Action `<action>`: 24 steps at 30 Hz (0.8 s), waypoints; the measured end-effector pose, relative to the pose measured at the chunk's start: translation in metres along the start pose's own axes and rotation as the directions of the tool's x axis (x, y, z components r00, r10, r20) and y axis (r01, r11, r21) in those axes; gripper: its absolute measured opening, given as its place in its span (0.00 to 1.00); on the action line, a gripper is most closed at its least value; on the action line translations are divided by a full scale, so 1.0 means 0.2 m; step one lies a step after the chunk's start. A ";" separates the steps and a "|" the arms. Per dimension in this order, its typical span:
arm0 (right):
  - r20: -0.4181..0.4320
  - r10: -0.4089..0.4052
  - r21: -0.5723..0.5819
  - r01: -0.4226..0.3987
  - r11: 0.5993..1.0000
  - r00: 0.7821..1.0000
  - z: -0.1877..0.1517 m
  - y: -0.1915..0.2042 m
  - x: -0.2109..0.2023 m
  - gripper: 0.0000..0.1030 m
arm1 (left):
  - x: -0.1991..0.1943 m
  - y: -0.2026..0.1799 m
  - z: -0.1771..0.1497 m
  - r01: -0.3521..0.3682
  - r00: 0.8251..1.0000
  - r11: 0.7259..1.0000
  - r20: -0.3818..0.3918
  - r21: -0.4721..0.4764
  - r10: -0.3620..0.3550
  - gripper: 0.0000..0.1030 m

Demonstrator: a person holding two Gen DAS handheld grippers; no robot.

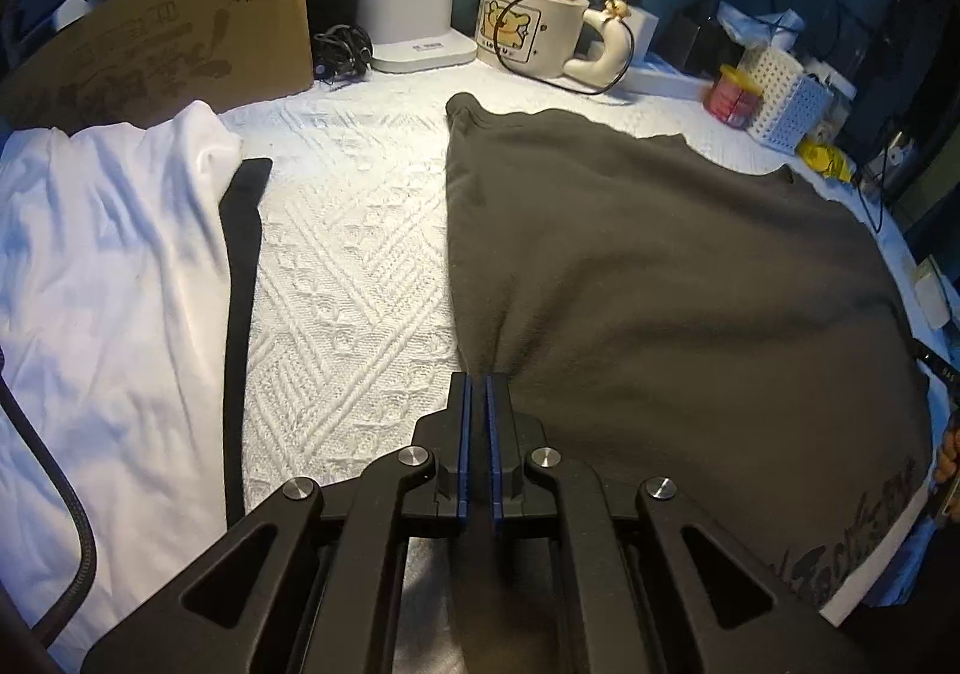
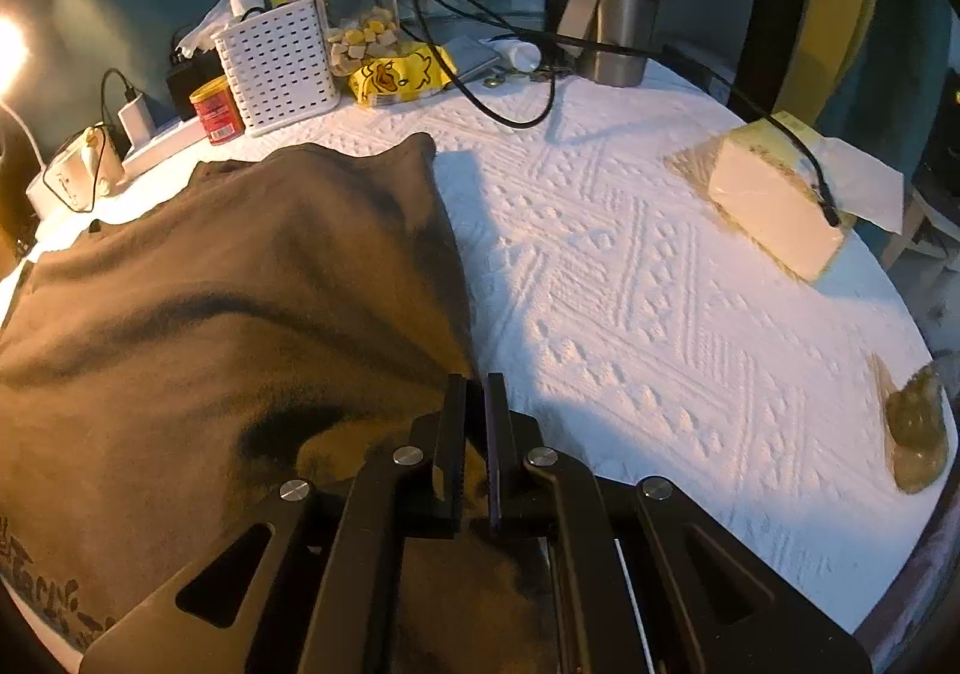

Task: Fold small clothes

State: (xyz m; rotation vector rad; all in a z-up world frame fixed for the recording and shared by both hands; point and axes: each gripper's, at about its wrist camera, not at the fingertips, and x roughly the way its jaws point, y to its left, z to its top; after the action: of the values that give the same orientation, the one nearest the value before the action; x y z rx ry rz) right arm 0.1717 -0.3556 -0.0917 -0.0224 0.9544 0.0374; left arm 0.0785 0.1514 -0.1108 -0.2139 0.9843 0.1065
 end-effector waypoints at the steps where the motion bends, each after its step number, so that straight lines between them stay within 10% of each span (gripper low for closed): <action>1: 0.000 -0.005 0.001 0.005 1.000 1.000 -0.01 0.00 -0.01 0.04 | -0.01 -0.01 0.00 0.005 1.000 1.000 0.007 0.004 -0.005 0.04; 8: 0.020 -0.017 0.016 0.017 1.000 1.000 -0.05 0.01 -0.11 0.15 | -0.08 -0.10 -0.01 0.055 0.997 0.997 0.052 0.050 -0.058 0.06; 12: 0.035 -0.013 0.031 0.012 0.999 0.999 -0.10 0.01 -0.20 0.27 | -0.13 -0.16 -0.02 0.086 0.991 0.993 0.095 0.085 -0.094 0.37; 24: 0.046 -0.024 0.038 0.023 0.999 0.999 -0.26 0.06 -0.37 0.36 | -0.20 -0.24 -0.15 0.198 0.971 0.973 0.109 0.119 -0.211 0.37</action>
State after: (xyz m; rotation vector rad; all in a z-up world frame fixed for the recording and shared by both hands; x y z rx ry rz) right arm 0.0864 -0.3474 -0.0614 0.0015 0.9078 -0.0016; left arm 0.0410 0.0977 -0.0863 -0.2068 0.8391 -0.1214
